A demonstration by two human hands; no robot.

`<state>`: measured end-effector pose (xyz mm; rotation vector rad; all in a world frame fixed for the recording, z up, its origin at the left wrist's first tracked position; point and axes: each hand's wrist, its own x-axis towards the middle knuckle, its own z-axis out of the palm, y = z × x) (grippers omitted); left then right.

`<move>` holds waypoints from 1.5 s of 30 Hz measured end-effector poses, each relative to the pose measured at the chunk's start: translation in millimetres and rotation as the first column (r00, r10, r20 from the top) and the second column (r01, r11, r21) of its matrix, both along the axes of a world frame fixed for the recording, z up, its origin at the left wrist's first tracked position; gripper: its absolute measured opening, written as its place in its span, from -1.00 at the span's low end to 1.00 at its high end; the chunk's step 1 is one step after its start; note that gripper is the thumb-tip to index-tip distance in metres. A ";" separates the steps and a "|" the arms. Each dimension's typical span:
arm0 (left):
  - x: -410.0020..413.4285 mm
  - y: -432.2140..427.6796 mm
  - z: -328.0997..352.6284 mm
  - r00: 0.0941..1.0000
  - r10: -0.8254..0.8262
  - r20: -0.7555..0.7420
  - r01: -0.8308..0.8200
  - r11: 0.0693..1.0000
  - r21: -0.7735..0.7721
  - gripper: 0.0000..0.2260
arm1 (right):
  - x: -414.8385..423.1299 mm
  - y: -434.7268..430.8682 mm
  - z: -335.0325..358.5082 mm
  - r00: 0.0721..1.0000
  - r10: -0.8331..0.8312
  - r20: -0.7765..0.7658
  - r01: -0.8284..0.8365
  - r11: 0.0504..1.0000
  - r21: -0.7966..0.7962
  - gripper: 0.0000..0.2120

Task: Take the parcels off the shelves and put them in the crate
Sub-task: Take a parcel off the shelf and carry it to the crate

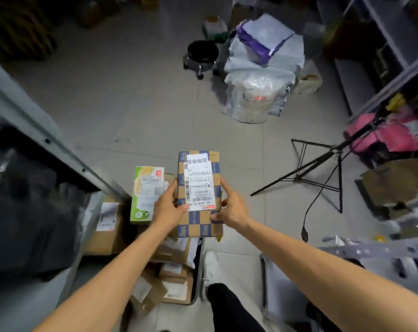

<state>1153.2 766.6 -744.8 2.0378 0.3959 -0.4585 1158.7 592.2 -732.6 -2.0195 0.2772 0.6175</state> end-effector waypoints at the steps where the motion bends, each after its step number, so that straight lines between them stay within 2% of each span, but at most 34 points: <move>1: 10.5 -1.6 -14.2 1.000 0.004 -0.015 -0.004 1.000 0.008 -0.31 | 11.2 -0.1 -14.2 1.000 -0.005 -0.015 0.005 1.000 0.000 0.02; 7: 51.6 10.2 -100.4 0.996 0.038 -0.085 -0.030 0.996 0.089 -0.30 | 58.6 13.0 -110.6 0.992 -0.024 -0.125 0.024 1.000 0.004 0.06; 12: 62.4 29.6 -157.5 0.993 0.028 -0.111 -0.008 0.983 0.182 -0.43 | 80.5 35.6 -177.0 0.983 0.052 -0.177 -0.052 0.999 0.003 0.05; 15: 63.4 31.6 -172.3 0.994 0.020 -0.105 0.005 0.971 0.238 -0.49 | 80.4 42.6 -206.6 0.976 0.034 -0.217 -0.034 0.999 0.003 0.04; 19: 63.1 25.2 -179.5 0.995 0.005 -0.097 0.020 0.965 0.260 -0.45 | 71.9 43.8 -228.8 0.969 -0.051 -0.244 0.058 0.998 0.020 0.01; 24: 63.7 27.4 -189.0 0.987 -0.018 -0.158 0.064 0.955 0.290 -0.40 | 73.5 41.2 -238.2 0.977 0.016 -0.215 -0.021 1.000 -0.023 0.00; 27: 65.8 29.3 -186.0 0.980 -0.067 -0.185 0.126 0.937 0.325 -0.37 | 79.4 42.1 -231.0 0.969 0.107 -0.222 -0.124 0.990 -0.064 -0.01; 31: 71.5 33.1 -166.7 0.965 -0.169 -0.200 0.232 0.906 0.353 -0.44 | 86.5 43.8 -208.7 0.957 0.184 -0.227 -0.218 0.966 -0.136 -0.04; 33: 75.1 35.6 -151.5 0.949 -0.233 -0.211 0.299 0.876 0.379 -0.44 | 90.4 42.9 -192.6 0.954 0.225 -0.201 -0.264 0.945 -0.194 -0.13; 35: 77.5 37.6 -131.6 0.929 -0.300 -0.215 0.365 0.835 0.412 -0.43 | 93.1 41.4 -169.5 0.936 0.312 -0.163 -0.346 0.899 -0.269 -0.27; 40: 76.5 39.0 -60.6 0.833 -0.515 -0.202 0.538 0.670 0.511 -0.50 | 88.2 43.3 -85.6 0.838 0.527 -0.144 -0.532 0.729 -0.430 -0.36; 43: 70.0 37.7 -5.9 0.778 -0.604 -0.173 0.577 0.577 0.579 -0.49 | 72.9 44.1 -23.6 0.770 0.627 -0.117 -0.591 0.631 -0.503 -0.46; 45: 63.3 35.4 34.1 0.764 -0.627 -0.152 0.580 0.563 0.589 -0.48 | 58.5 42.1 19.4 0.745 0.660 -0.096 -0.598 0.599 -0.532 -0.47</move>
